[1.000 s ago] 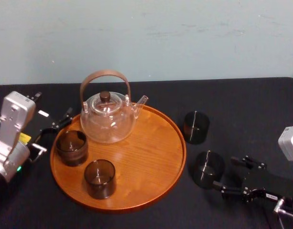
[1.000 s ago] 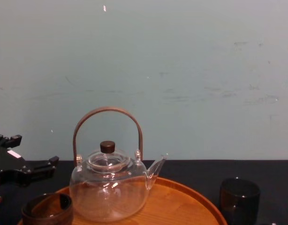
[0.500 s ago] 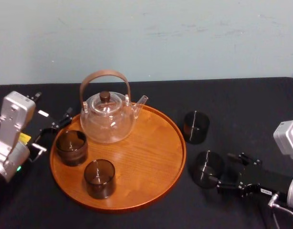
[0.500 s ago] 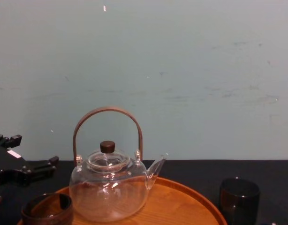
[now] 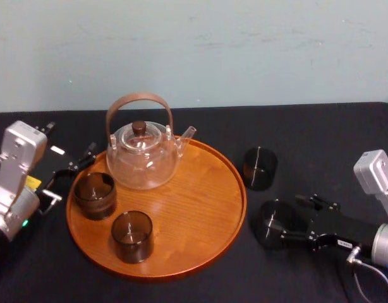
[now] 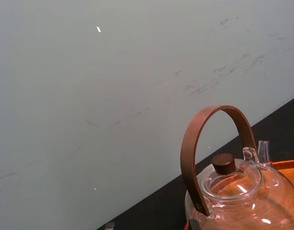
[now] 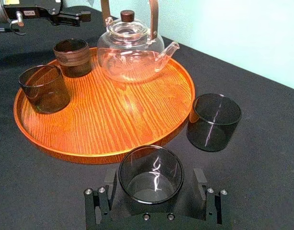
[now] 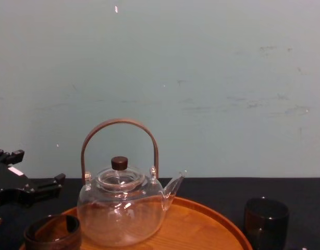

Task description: Pick up the glass from the table and place it on the tray.

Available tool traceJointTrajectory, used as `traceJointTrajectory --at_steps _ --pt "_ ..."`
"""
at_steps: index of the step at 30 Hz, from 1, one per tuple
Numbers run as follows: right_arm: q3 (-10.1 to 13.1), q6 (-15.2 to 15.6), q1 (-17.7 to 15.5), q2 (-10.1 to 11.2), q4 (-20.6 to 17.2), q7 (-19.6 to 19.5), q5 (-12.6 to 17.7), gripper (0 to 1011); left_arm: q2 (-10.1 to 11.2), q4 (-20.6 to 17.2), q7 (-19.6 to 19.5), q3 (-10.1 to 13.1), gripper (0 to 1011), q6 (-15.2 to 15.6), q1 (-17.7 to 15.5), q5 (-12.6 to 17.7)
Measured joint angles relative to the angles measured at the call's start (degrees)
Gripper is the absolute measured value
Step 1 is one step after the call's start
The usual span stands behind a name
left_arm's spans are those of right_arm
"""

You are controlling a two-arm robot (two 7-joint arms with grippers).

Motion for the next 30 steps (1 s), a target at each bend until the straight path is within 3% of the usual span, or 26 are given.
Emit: traceJointTrajectory --at_steps 15,30 --pt "-2.0 1.0 2.6 -0.9 1.9 0.6 0.0 1002 0.0 0.0 0.0 0.0 1001 0.0 0.0 0.0" --pt "-2.9 1.4 3.1 -1.1 2.1 0.3 0.4 1002 0.0 0.0 0.0 0.0 1001 0.0 0.0 0.0"
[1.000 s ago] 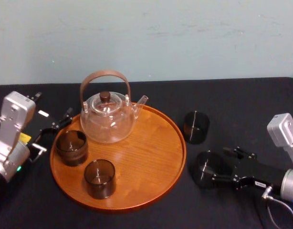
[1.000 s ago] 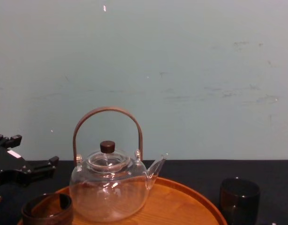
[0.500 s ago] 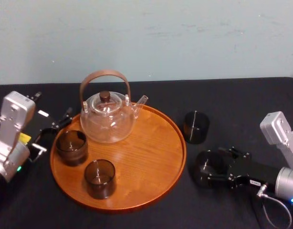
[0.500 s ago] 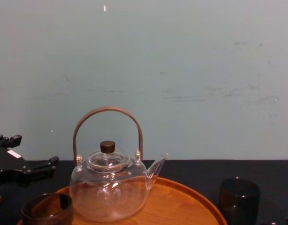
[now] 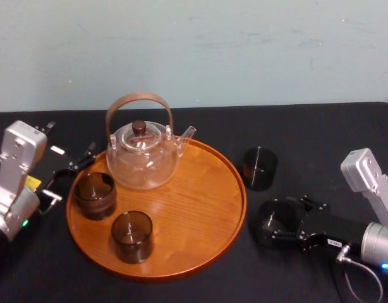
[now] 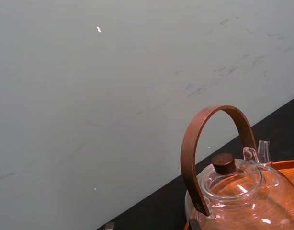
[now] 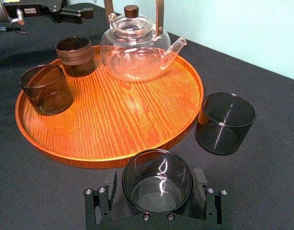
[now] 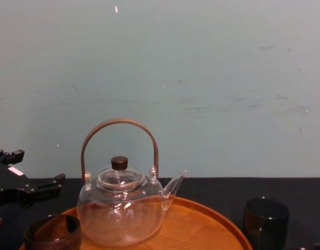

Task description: Pick up the glass from the table and place it on the tray.

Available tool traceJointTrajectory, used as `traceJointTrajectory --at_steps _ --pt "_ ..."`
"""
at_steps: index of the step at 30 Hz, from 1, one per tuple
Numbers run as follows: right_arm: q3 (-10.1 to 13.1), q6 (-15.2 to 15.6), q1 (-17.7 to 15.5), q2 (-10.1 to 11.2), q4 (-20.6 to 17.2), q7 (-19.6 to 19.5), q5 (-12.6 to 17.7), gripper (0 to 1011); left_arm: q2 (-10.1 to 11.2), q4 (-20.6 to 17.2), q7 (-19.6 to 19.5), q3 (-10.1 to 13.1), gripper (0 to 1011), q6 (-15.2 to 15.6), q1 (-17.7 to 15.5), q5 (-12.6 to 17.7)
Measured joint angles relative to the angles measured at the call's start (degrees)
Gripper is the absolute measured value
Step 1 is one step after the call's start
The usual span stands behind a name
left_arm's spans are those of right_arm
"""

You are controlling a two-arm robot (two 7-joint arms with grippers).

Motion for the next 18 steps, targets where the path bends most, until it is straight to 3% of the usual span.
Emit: traceJointTrajectory --at_steps 18 --pt "-0.6 1.2 0.7 -0.6 0.4 -1.6 -0.7 1002 0.0 0.0 0.0 0.0 1001 0.0 0.0 0.0"
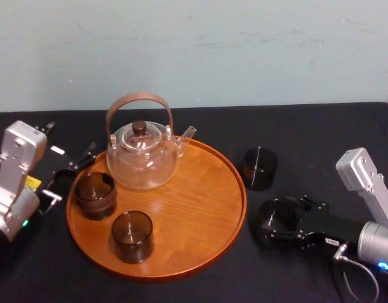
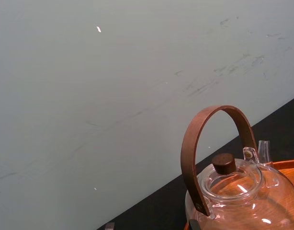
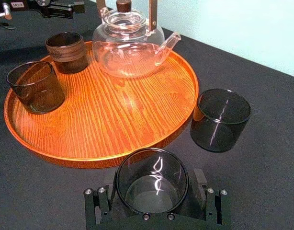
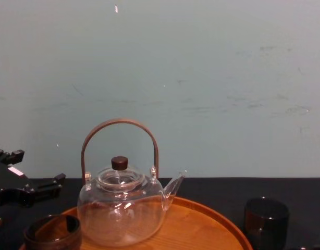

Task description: Pick up the glass from the table and place it on the tray.

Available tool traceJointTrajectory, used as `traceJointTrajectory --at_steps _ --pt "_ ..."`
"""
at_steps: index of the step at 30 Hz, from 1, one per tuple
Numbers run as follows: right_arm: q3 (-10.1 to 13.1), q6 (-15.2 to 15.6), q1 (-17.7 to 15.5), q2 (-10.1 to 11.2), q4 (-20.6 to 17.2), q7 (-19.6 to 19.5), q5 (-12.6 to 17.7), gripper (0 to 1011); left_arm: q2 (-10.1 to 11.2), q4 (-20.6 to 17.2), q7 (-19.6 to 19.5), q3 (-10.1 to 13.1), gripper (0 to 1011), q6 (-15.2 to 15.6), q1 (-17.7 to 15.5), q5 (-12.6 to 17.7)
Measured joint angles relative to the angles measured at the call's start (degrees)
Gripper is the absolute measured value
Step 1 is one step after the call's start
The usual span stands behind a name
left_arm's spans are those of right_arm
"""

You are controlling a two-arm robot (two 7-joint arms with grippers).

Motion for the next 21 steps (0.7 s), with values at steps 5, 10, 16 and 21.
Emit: traceJointTrajectory --at_steps 5,10,16,21 --pt "-0.1 0.2 0.2 -0.3 0.2 -0.1 -0.2 1002 0.0 0.0 0.0 0.0 1001 0.0 0.0 0.0" --pt "-0.1 0.4 0.3 -0.3 0.3 -0.1 -0.4 1002 0.0 0.0 0.0 0.0 1001 0.0 0.0 0.0" --pt "-0.2 0.6 0.5 -0.5 0.4 0.0 -0.5 1002 0.0 0.0 0.0 0.0 1001 0.0 0.0 0.0" --pt "-0.5 0.7 0.7 -0.6 0.5 -0.1 -0.9 1002 0.0 0.0 0.0 0.0 1001 0.0 0.0 0.0"
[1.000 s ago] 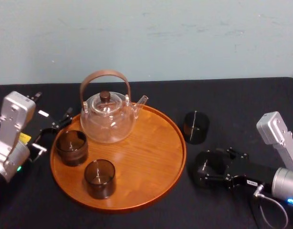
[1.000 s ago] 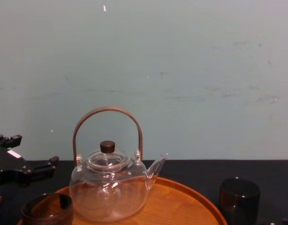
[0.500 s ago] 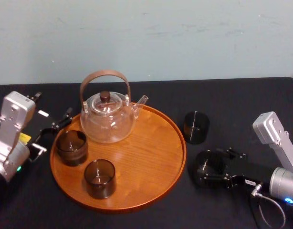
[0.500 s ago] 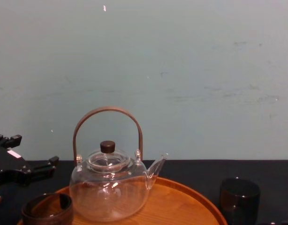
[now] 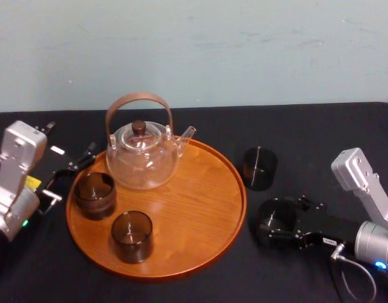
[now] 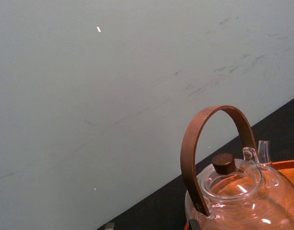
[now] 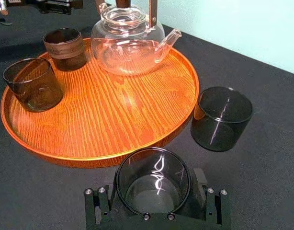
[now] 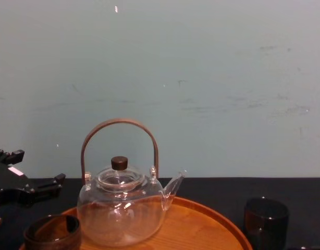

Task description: Pick up the glass from the table and place it on the tray.

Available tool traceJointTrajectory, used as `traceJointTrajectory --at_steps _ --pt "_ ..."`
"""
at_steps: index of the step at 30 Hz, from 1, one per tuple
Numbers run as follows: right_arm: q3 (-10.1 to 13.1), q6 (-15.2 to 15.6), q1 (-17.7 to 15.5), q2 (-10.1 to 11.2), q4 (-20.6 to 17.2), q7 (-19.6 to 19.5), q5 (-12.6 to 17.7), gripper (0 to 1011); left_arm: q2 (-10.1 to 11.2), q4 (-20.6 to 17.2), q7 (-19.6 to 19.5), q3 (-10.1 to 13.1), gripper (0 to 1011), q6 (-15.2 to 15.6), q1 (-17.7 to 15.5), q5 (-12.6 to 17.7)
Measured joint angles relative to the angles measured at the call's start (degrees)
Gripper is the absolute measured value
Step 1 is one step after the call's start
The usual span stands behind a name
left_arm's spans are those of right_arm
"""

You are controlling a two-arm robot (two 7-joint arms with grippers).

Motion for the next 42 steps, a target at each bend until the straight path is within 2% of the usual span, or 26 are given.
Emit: traceJointTrajectory --at_steps 9,16,33,42 --pt "0.0 0.0 0.0 0.0 0.0 0.0 0.0 1002 0.0 0.0 0.0 0.0 1001 0.0 0.0 0.0" --pt "0.1 0.0 0.0 0.0 0.0 0.1 0.1 903 0.0 0.0 0.0 0.0 1001 0.0 0.0 0.0" --pt "0.2 -0.1 -0.1 0.0 0.0 0.2 0.3 903 0.0 0.0 0.0 0.0 1001 0.0 0.0 0.0" --pt "1.8 -1.6 -0.4 0.7 -1.3 0.9 1.8 903 0.0 0.0 0.0 0.0 1001 0.0 0.0 0.0"
